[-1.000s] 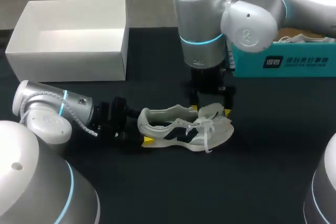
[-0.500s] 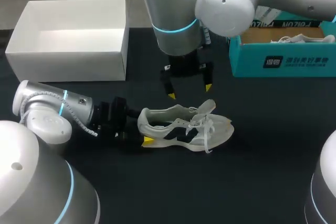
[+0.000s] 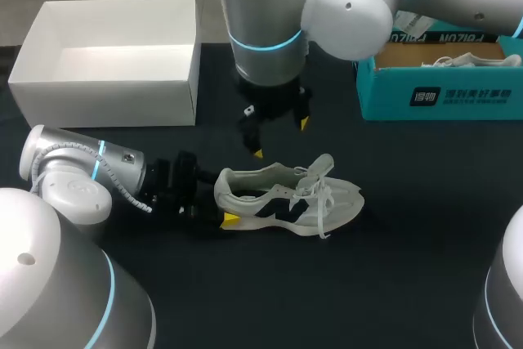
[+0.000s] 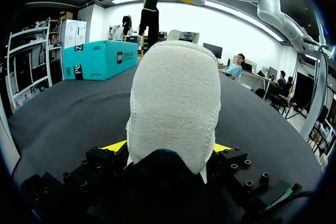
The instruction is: Take the shoe out of the shoebox, open the shoe tongue, remove and reinsert the insole, then place the shoe into the shoebox
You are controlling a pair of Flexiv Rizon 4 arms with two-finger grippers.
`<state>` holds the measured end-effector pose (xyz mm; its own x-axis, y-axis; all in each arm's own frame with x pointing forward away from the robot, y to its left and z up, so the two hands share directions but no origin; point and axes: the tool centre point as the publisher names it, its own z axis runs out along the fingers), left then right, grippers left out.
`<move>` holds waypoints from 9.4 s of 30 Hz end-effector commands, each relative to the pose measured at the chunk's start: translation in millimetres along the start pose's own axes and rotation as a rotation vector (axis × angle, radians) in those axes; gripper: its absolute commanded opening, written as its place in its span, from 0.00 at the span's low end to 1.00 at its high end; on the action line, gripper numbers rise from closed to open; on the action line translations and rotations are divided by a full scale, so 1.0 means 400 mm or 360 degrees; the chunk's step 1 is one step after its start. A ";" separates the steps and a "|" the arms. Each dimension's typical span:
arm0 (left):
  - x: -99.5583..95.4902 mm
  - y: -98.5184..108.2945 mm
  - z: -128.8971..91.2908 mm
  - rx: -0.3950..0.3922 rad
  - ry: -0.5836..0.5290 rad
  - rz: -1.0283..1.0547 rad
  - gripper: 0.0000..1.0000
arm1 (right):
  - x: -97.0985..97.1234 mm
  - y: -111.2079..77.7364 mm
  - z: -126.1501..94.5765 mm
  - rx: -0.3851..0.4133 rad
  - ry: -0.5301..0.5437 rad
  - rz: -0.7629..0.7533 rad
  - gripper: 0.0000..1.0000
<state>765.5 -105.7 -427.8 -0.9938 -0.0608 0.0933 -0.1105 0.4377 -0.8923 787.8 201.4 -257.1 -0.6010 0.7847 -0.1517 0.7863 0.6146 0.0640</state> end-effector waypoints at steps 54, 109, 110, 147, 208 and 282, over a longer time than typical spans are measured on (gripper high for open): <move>-0.001 0.009 0.003 -0.0001 0.0001 -0.0001 0.00 | 0.097 0.026 0.065 -0.0214 0.0128 -0.1125 0.00; -0.001 0.009 0.003 -0.0001 0.0001 -0.0001 0.00 | 0.067 -0.040 0.314 -0.0101 0.0190 -0.1138 0.00; -0.001 0.009 0.003 -0.0001 0.0001 -0.0001 0.00 | 0.064 -0.035 0.317 -0.0102 0.0187 -0.1142 0.00; -0.001 0.009 0.003 -0.0001 0.0001 -0.0001 0.00 | 0.118 -0.061 0.436 0.0038 0.0619 -0.1134 0.00; -0.001 0.009 0.003 -0.0001 0.0001 -0.0001 0.00 | 0.022 -0.040 0.175 -0.0151 0.0128 -0.1041 0.00; -0.001 0.009 0.003 -0.0001 0.0001 -0.0001 0.00 | 0.061 0.076 0.204 -0.0752 0.0638 -0.1334 0.44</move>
<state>765.3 -104.7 -427.8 -0.9938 -0.0601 0.0940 -0.1109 0.4382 -0.8920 803.2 231.2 -334.7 -0.9994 0.0280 -0.0208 0.0155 0.8912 0.4534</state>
